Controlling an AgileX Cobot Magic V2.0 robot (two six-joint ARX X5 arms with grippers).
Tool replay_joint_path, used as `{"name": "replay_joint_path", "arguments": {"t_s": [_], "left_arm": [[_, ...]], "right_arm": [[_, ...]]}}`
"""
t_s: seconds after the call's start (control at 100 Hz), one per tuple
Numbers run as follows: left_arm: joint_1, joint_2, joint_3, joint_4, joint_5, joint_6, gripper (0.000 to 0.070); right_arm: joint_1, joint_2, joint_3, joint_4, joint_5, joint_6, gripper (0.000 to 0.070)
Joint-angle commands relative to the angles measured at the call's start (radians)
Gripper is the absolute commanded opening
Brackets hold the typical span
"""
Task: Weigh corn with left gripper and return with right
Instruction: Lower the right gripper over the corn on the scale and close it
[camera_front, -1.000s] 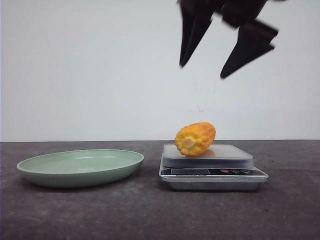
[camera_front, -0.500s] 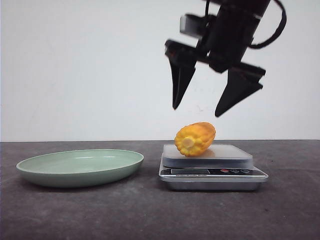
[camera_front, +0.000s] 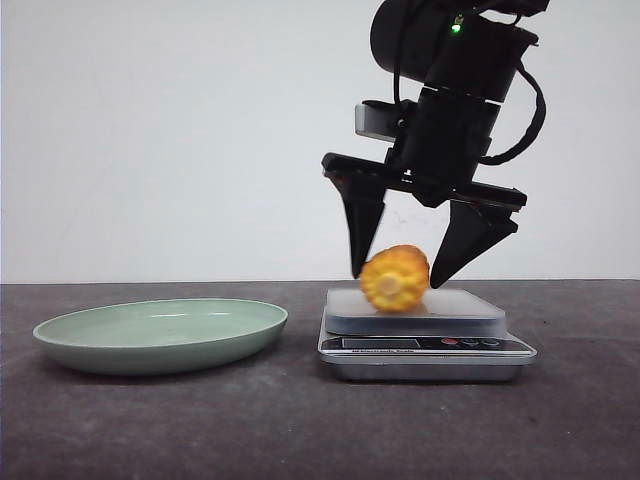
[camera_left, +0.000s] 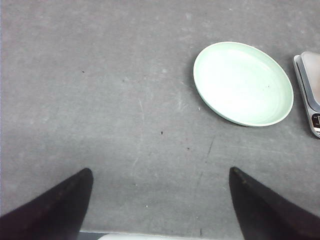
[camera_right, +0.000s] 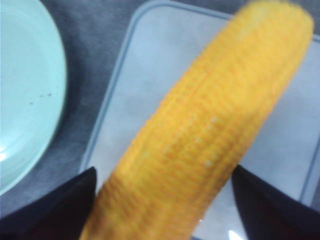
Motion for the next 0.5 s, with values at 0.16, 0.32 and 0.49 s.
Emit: {"name": "replay_joint_path", "arguments": {"t_s": [0.16, 0.32, 0.49], "left_arm": [[-0.001, -0.003, 0.011, 0.003, 0.002, -0.001, 0.0509], [-0.001, -0.003, 0.011, 0.002, 0.002, -0.002, 0.0509], [-0.001, -0.003, 0.011, -0.001, 0.003, -0.005, 0.0509]], "right_arm": [[0.013, 0.014, 0.022, 0.011, 0.034, 0.014, 0.0000], [0.022, 0.006, 0.024, 0.013, 0.046, 0.013, 0.0000], [0.029, -0.084, 0.024, 0.012, 0.051, -0.026, 0.0000]]}}
